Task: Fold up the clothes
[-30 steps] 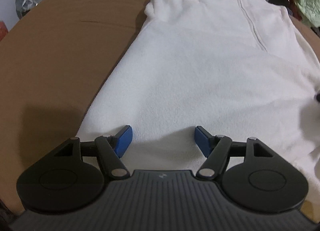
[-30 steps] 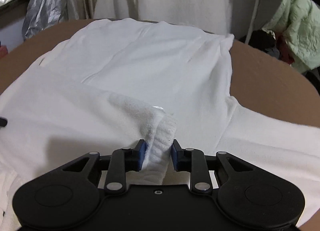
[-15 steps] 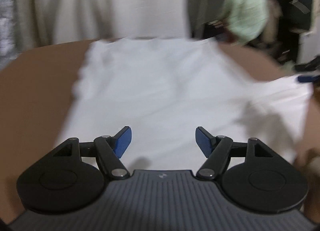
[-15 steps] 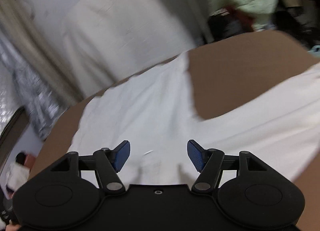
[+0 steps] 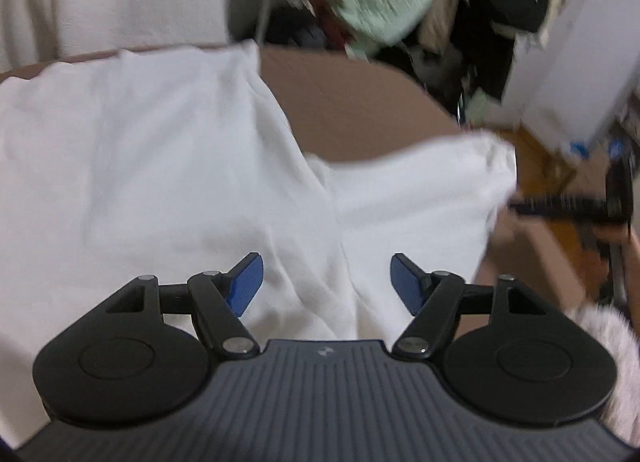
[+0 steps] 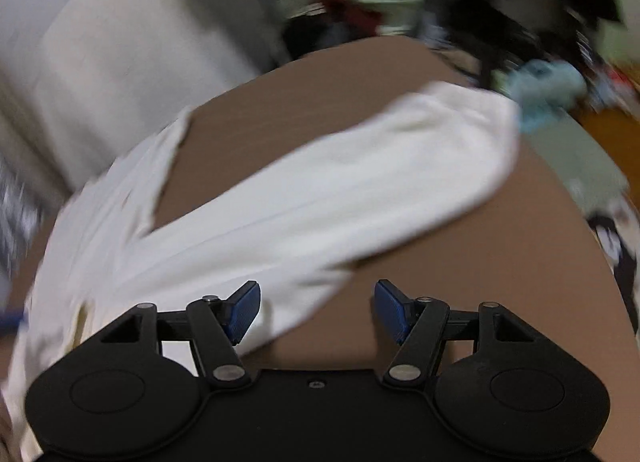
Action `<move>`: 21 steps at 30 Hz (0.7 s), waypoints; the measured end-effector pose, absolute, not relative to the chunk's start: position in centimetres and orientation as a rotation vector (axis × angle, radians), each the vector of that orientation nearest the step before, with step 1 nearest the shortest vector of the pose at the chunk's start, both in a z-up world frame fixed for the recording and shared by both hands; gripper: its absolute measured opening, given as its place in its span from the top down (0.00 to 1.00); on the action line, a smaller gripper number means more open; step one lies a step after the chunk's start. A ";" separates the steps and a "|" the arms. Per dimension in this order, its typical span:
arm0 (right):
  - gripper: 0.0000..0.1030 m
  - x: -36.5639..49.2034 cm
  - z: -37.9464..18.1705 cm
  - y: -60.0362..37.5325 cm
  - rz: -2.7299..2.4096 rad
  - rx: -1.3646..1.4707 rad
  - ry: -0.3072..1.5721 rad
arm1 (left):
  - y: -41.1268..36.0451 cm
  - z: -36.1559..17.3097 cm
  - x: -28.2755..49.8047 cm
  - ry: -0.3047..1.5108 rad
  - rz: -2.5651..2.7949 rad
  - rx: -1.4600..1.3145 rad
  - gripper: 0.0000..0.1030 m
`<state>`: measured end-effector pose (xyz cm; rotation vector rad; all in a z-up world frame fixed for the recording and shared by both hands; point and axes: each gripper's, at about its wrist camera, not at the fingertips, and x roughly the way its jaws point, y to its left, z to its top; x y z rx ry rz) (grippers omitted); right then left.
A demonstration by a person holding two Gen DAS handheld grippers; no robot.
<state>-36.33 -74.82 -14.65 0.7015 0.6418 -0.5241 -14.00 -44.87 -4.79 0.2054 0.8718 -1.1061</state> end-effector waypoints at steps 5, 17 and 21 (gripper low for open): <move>0.30 -37.7 -17.7 -78.2 -0.576 0.850 0.467 | -44.2 -8.0 -16.3 0.986 -1.094 0.238 0.33; 0.89 -31.5 -11.9 -79.7 -0.722 0.424 0.332 | -42.3 -9.7 -15.7 1.121 -1.103 0.097 0.34; 0.89 -30.5 -10.3 -79.6 -0.751 0.327 0.370 | -42.7 -12.4 -16.0 1.238 -1.120 0.027 0.34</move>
